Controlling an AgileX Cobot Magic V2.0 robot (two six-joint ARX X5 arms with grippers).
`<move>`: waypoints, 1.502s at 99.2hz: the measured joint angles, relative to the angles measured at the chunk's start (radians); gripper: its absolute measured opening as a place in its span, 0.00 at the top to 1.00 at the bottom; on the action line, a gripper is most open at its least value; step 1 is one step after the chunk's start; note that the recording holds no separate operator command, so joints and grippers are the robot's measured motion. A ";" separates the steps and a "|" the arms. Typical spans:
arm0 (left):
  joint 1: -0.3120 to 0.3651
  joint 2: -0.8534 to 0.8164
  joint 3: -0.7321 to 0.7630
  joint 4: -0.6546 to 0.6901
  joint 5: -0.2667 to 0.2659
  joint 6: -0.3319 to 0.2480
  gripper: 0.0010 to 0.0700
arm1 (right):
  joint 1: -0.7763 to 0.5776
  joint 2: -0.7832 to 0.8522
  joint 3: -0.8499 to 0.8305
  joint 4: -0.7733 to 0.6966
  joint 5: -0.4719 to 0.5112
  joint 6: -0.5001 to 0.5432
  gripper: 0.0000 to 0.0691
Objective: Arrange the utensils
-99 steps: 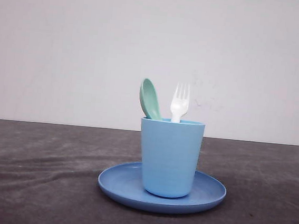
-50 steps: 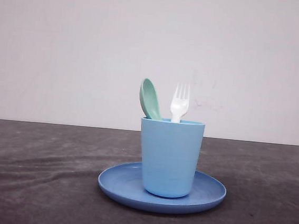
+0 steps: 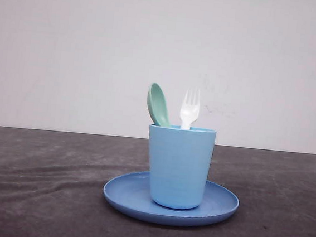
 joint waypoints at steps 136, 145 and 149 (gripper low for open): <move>0.000 0.000 0.000 0.000 0.001 0.000 0.98 | -0.423 -0.627 -0.794 0.177 -0.238 -0.004 0.98; 0.000 0.000 0.000 0.000 0.001 0.000 0.98 | -0.423 -0.627 -0.794 0.177 -0.238 -0.004 0.98; 0.000 0.000 0.000 0.000 0.001 0.000 0.98 | -0.423 -0.627 -0.794 0.177 -0.238 -0.004 0.98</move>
